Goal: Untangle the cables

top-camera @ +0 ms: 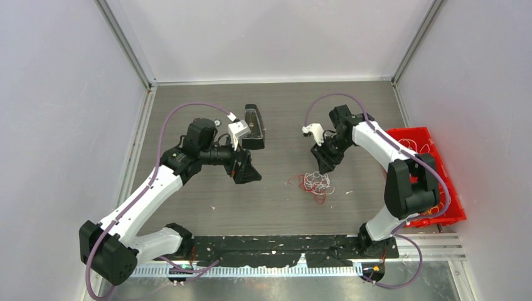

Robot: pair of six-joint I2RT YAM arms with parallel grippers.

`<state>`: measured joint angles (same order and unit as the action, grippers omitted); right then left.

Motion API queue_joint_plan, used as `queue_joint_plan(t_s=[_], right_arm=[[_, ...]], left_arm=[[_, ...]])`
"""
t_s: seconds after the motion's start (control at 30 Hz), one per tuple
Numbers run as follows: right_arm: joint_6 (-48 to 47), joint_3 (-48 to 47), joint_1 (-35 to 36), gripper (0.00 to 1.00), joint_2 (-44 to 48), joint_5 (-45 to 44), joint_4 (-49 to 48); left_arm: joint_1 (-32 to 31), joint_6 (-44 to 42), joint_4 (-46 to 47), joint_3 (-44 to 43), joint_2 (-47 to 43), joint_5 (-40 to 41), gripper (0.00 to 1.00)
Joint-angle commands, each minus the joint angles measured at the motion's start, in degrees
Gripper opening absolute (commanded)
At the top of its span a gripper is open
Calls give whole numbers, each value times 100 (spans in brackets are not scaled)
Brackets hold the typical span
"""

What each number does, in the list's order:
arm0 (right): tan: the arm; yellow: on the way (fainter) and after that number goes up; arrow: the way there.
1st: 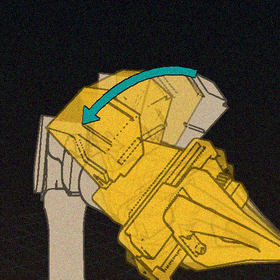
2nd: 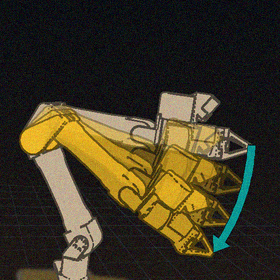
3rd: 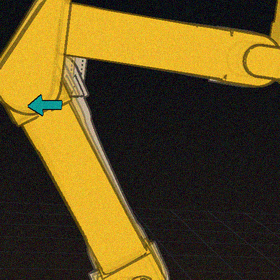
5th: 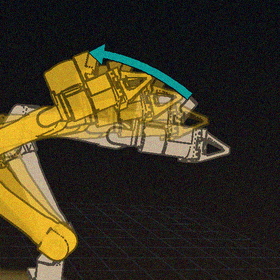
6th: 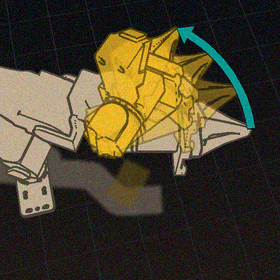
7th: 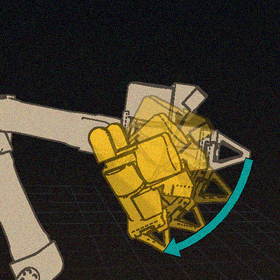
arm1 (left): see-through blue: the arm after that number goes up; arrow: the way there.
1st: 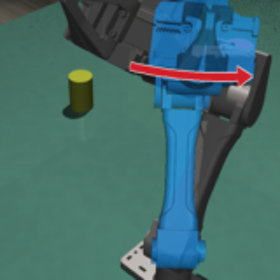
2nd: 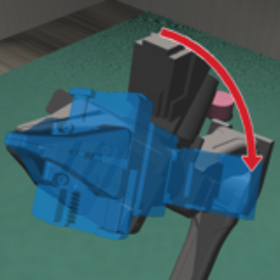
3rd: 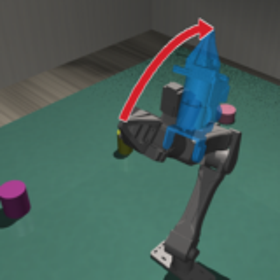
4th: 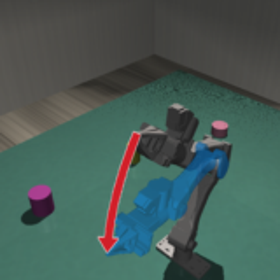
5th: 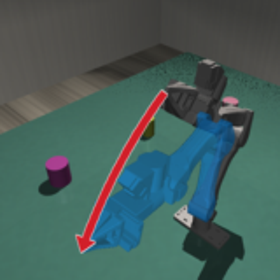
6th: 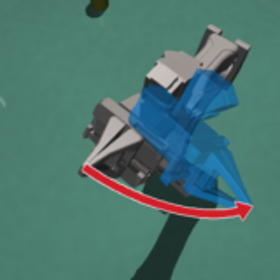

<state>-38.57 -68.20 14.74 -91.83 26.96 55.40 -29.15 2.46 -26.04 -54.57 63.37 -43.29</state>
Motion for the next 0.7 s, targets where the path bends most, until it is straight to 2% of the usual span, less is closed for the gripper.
queue_joint_plan(t_s=[0.0,0.23,0.47,0.53,0.6,0.67], right_arm=[[-209,78,3,46,-151,-657,-122],[-236,-51,-15,44,-685,-836,-306],[-222,-179,-28,41,-1076,-545,-240],[-207,-226,-24,32,-1139,-417,-194],[-192,-246,-23,11,-1097,-255,-137],[-187,-336,-23,6,-1001,32,41]], left_arm=[[-3,-97,82,-39,-102,-7,92],[-3,-147,50,-27,-128,13,93],[1,-160,56,-1,-118,95,93],[-3,-171,47,-1,-107,108,93],[2,-167,46,0,-119,128,93],[5,-174,44,9,-128,127,93]])
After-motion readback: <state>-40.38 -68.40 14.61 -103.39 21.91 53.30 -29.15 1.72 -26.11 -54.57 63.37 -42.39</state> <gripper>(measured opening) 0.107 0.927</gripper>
